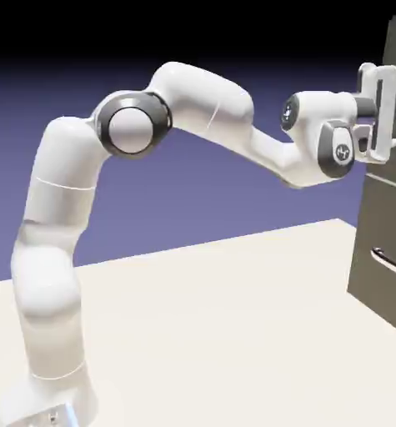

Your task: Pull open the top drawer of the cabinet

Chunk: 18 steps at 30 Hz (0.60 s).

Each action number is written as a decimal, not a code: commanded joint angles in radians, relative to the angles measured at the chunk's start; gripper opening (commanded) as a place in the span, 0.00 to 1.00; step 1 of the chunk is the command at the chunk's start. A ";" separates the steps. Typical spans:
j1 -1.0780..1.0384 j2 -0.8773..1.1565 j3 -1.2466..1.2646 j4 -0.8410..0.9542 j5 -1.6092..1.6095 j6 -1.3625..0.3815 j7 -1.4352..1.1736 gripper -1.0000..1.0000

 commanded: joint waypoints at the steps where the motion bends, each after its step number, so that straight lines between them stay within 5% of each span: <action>1: 0.001 0.020 -0.006 0.026 -0.009 0.011 0.044 0.50; 14: -0.152 0.244 0.183 0.385 -0.095 -0.091 0.147 0.50; 15: -0.152 0.244 0.183 0.385 -0.095 -0.091 0.147 0.00; 18: -0.119 0.201 0.135 0.312 -0.075 -0.059 0.147 0.00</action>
